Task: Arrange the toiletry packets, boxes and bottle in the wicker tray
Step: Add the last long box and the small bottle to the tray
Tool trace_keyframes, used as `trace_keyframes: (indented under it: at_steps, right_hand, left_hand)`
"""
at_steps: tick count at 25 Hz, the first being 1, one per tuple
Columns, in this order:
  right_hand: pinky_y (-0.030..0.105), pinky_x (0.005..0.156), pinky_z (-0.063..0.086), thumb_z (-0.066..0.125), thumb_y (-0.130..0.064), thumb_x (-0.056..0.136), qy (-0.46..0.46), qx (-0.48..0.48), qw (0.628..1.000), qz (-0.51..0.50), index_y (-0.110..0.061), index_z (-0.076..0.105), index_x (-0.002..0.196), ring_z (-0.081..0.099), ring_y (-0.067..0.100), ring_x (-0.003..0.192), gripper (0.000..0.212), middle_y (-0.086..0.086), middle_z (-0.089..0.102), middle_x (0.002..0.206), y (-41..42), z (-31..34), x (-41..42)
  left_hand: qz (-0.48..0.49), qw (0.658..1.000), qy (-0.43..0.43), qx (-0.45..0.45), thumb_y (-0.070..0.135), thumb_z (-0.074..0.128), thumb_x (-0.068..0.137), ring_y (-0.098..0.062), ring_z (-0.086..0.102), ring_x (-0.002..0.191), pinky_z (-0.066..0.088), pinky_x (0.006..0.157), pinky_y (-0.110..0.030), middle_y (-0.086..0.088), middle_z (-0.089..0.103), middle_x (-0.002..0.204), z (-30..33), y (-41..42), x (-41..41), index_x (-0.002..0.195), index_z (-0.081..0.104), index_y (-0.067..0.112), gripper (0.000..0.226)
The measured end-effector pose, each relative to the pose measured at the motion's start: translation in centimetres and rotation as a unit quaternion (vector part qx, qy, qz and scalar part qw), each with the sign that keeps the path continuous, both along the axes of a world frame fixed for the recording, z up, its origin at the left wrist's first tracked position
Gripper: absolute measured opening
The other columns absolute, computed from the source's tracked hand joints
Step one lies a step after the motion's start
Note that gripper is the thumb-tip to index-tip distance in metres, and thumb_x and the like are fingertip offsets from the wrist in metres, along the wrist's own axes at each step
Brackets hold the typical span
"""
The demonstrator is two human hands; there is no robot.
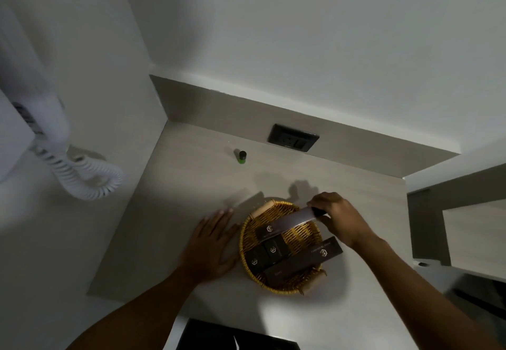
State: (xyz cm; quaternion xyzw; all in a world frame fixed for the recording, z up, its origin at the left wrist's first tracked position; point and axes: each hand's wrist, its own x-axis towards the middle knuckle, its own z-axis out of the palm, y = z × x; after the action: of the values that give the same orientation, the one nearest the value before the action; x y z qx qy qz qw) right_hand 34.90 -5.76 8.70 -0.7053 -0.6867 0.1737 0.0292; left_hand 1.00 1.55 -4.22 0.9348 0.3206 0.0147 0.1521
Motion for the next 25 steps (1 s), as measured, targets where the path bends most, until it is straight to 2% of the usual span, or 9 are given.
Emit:
trace_keyframes:
  at_steps: [6, 11, 14, 16, 18, 20, 22, 24, 25]
  right_hand:
    - [0.039, 0.096, 0.045, 0.057, -0.012, 0.089, -0.046, -0.025, 0.998, 0.039, -0.022, 0.060, 0.121, 0.049, 0.024, 0.119, 0.033, 0.003, 0.060, 0.125, 1.7, -2.4, -2.6]
    - [0.043, 0.102, 0.028, 0.064, -0.041, 0.082, 0.024, -0.057, 0.998, -0.013, -0.029, 0.047, 0.131, 0.034, 0.022, 0.132, 0.053, -0.001, 0.047, 0.140, 3.2, -0.8, -1.7]
    - [0.043, 0.100, 0.039, 0.067, -0.034, 0.083, 0.073, 0.011, 0.995, -0.068, -0.023, 0.046, 0.132, 0.046, 0.027, 0.122, 0.054, 0.006, 0.052, 0.135, 8.8, -0.4, -3.7]
    - [0.043, 0.098, 0.044, 0.069, -0.028, 0.083, 0.122, 0.008, 0.988, -0.096, -0.020, 0.042, 0.135, 0.051, 0.032, 0.117, 0.060, 0.012, 0.052, 0.134, 13.3, -1.2, -6.6]
    - [0.043, 0.097, 0.043, 0.068, -0.030, 0.084, 0.161, -0.023, 0.982, -0.091, -0.020, 0.036, 0.140, 0.050, 0.036, 0.118, 0.065, 0.018, 0.049, 0.135, 17.1, -2.5, -8.8]
    - [0.042, 0.096, 0.044, 0.065, -0.028, 0.086, 0.139, -0.065, 0.985, -0.071, -0.019, 0.040, 0.138, 0.049, 0.038, 0.118, 0.059, 0.020, 0.049, 0.134, 19.3, -4.1, -9.8]
    - [0.043, 0.091, 0.049, 0.062, -0.020, 0.088, 0.097, -0.067, 0.991, -0.069, -0.011, 0.057, 0.122, 0.057, 0.039, 0.108, 0.036, 0.022, 0.059, 0.122, 19.8, -4.7, -9.9]
    - [0.040, 0.085, 0.053, 0.065, -0.016, 0.086, 0.104, -0.009, 0.989, -0.108, -0.006, 0.065, 0.106, 0.063, 0.036, 0.097, 0.022, 0.021, 0.067, 0.108, 18.8, -3.5, -8.9]
    - [0.037, 0.082, 0.054, 0.067, -0.015, 0.085, 0.121, 0.036, 0.983, -0.134, -0.006, 0.065, 0.104, 0.065, 0.032, 0.093, 0.021, 0.018, 0.069, 0.104, 17.6, -2.4, -8.1]
  left_hand:
    - [-0.004, 1.000, 0.004, -0.003, 0.064, 0.052, 0.087, -0.029, 0.023, 0.151, 0.021, 0.117, -0.049, -0.012, 0.026, 0.165, -0.4, 0.1, -0.1, 0.152, 0.037, 0.025, 0.077]
    - [0.003, 1.000, 0.009, -0.017, 0.065, 0.055, 0.085, -0.030, 0.030, 0.149, 0.024, 0.116, -0.049, -0.009, 0.025, 0.165, -0.4, 0.0, -0.1, 0.151, 0.038, 0.027, 0.078]
    - [0.008, 1.000, 0.002, -0.025, 0.064, 0.060, 0.080, -0.028, 0.028, 0.150, 0.025, 0.116, -0.049, -0.007, 0.022, 0.166, -0.4, -0.1, 0.0, 0.152, 0.035, 0.030, 0.084]
    - [0.014, 1.000, -0.010, -0.020, 0.065, 0.054, 0.084, -0.025, 0.021, 0.153, 0.025, 0.118, -0.049, -0.005, 0.020, 0.167, -0.5, -0.3, -0.1, 0.155, 0.030, 0.030, 0.083]
    - [0.017, 1.000, -0.014, -0.002, 0.067, 0.045, 0.089, -0.024, 0.016, 0.154, 0.022, 0.120, -0.049, -0.004, 0.018, 0.168, -0.8, -0.2, -0.1, 0.156, 0.030, 0.029, 0.079]
    - [0.018, 1.000, -0.008, 0.010, 0.069, 0.042, 0.090, -0.024, 0.015, 0.154, 0.019, 0.122, -0.048, -0.004, 0.017, 0.168, -1.0, -0.2, 0.0, 0.155, 0.032, 0.028, 0.078]
    - [0.017, 1.000, -0.003, 0.013, 0.068, 0.045, 0.088, -0.024, 0.014, 0.154, 0.017, 0.123, -0.047, -0.005, 0.017, 0.168, -1.1, -0.2, -0.1, 0.155, 0.033, 0.027, 0.079]
    - [0.016, 1.000, -0.003, 0.006, 0.066, 0.049, 0.088, -0.024, 0.017, 0.154, 0.018, 0.122, -0.047, -0.005, 0.019, 0.168, -1.0, -0.2, -0.2, 0.154, 0.034, 0.026, 0.079]
    - [0.016, 1.000, -0.003, -0.001, 0.065, 0.051, 0.087, -0.025, 0.020, 0.153, 0.020, 0.121, -0.047, -0.006, 0.021, 0.167, -0.7, -0.2, -0.1, 0.153, 0.037, 0.026, 0.078]
